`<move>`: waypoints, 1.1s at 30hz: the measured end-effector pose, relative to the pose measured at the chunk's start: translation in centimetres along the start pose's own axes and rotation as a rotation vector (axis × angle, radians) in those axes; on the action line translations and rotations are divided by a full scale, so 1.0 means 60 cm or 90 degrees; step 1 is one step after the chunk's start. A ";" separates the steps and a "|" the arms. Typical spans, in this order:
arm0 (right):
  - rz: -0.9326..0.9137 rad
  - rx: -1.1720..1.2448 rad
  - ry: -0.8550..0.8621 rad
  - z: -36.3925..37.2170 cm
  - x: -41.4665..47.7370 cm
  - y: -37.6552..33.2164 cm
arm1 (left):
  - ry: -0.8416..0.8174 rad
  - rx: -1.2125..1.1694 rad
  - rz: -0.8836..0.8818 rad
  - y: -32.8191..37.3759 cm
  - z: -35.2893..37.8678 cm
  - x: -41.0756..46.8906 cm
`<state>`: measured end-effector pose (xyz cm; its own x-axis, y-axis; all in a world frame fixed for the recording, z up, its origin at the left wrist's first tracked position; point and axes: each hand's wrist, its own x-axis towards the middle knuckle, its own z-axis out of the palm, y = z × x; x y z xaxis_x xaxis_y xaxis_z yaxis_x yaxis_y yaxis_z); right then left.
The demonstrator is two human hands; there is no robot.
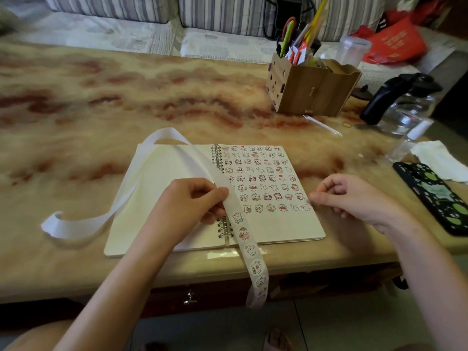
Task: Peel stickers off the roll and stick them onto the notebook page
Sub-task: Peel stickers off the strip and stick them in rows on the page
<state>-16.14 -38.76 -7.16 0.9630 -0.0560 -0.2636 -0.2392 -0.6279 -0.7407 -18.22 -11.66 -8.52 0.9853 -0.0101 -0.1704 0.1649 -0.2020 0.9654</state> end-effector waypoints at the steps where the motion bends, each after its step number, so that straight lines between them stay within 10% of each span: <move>1: 0.002 0.001 -0.001 0.001 -0.002 -0.002 | -0.001 -0.001 0.001 0.000 0.000 -0.001; 26: -0.143 0.061 0.165 0.046 -0.006 -0.030 | 0.002 -0.014 0.029 0.007 -0.003 -0.007; 33: -0.266 0.237 -0.043 0.127 -0.066 -0.085 | 0.018 -0.047 0.068 0.010 -0.004 -0.009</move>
<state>-19.65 -29.39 -7.06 0.9781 0.1963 0.0691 0.1214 -0.2686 -0.9556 -18.66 -11.52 -7.76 0.9981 -0.0001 -0.0613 0.0608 -0.1279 0.9899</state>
